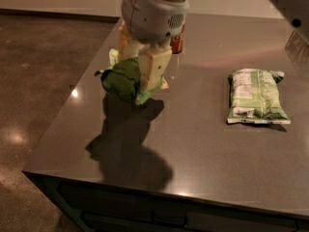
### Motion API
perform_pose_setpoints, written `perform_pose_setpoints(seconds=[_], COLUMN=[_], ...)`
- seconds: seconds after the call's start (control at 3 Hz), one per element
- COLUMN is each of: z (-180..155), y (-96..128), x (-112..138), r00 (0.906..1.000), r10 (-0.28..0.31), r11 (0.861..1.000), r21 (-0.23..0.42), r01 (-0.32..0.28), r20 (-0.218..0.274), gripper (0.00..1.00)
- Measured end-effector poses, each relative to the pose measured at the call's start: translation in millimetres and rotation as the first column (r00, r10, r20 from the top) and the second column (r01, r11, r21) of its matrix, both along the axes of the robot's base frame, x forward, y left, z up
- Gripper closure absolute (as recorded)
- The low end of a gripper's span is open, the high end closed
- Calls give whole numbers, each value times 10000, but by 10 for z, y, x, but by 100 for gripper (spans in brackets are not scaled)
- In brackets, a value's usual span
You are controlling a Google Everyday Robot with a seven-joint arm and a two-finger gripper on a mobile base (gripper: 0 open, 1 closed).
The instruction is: Pick green rice chip bag
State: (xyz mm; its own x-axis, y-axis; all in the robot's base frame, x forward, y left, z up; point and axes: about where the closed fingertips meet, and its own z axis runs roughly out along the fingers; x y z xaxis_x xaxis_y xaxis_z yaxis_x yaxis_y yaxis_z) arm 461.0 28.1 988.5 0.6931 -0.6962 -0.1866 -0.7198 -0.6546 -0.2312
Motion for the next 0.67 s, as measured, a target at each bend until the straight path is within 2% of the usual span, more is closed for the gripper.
perform_pose_setpoints(seconds=[0.33, 0.67], z=[77, 75], y=[66, 75], x=[61, 67], r00=[9995, 9994], r10=[-58, -63], r11=[9995, 9994], r21=[312, 337], r01=[49, 51], r20=[312, 336], gripper=[100, 100])
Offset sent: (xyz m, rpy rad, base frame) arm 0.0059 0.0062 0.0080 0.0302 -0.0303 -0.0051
